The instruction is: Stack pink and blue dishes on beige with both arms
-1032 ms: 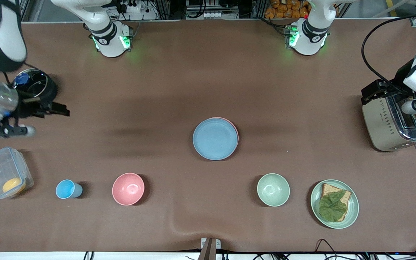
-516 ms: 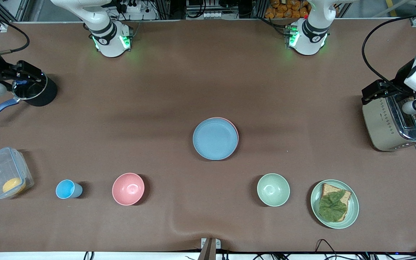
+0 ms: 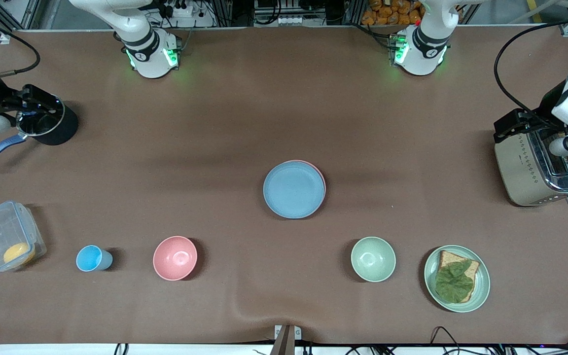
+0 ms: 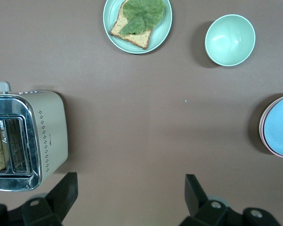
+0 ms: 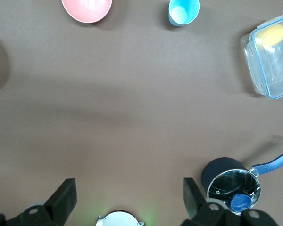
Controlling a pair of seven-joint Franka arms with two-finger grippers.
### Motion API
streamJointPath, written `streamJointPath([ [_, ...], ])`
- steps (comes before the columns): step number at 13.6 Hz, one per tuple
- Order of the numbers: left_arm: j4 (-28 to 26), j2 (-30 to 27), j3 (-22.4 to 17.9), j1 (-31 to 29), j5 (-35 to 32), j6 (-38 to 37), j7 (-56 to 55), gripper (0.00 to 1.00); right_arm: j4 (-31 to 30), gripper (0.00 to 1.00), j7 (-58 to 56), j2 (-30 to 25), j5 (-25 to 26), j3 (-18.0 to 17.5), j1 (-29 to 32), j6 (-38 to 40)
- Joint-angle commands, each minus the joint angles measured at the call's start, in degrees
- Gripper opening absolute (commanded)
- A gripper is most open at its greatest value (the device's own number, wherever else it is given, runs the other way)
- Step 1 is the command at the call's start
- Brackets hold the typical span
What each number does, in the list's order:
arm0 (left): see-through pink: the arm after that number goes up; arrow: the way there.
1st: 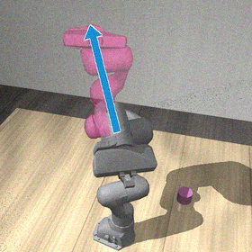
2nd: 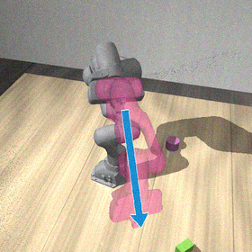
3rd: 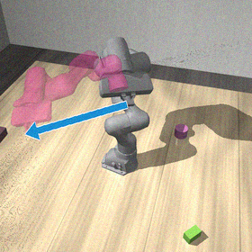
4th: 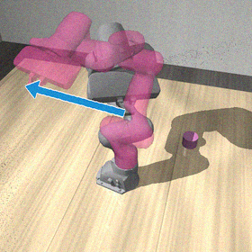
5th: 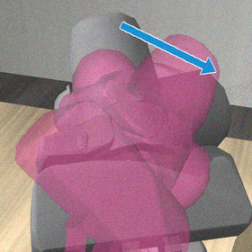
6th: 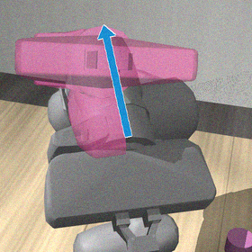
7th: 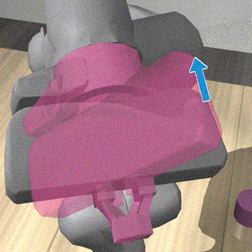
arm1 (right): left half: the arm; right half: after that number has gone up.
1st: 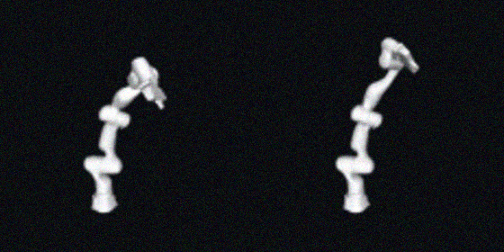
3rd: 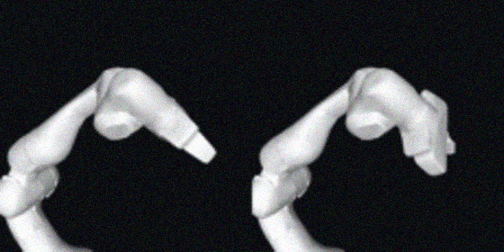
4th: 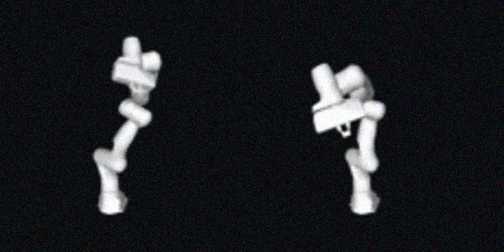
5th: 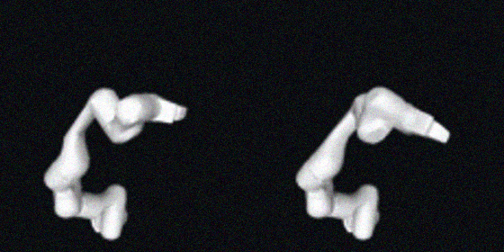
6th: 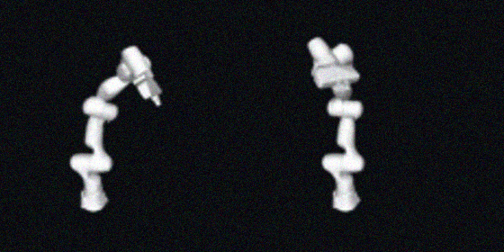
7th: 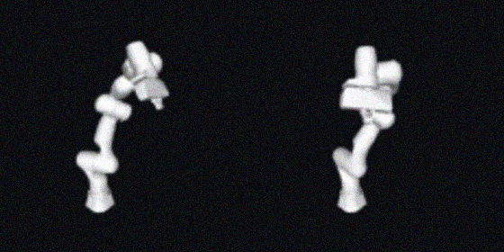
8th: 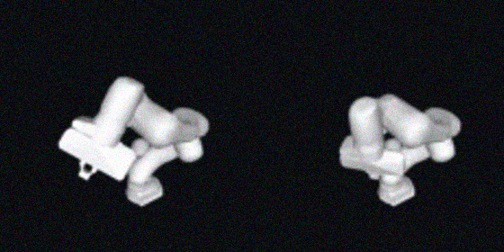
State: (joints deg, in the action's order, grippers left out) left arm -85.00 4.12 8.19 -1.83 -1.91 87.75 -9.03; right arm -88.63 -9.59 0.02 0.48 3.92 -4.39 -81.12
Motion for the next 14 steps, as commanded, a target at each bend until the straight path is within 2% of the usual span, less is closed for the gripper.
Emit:
streamJointPath([
  [1, 0.01, -0.25, 0.33, -0.71, 1.29, -0.57, 1.39, 1.0, 1.26, 1.0, -0.61, 1.3, 0.93, -0.14, -0.01, 0.35],
  [14, 0.62, -0.25, 0.34, -0.63, 1.2, -0.57, 1.21, 1.0, 1.0, 1.0, -0.25, 2.62, 0.75, -0.14, 0.26, 0.0],
])
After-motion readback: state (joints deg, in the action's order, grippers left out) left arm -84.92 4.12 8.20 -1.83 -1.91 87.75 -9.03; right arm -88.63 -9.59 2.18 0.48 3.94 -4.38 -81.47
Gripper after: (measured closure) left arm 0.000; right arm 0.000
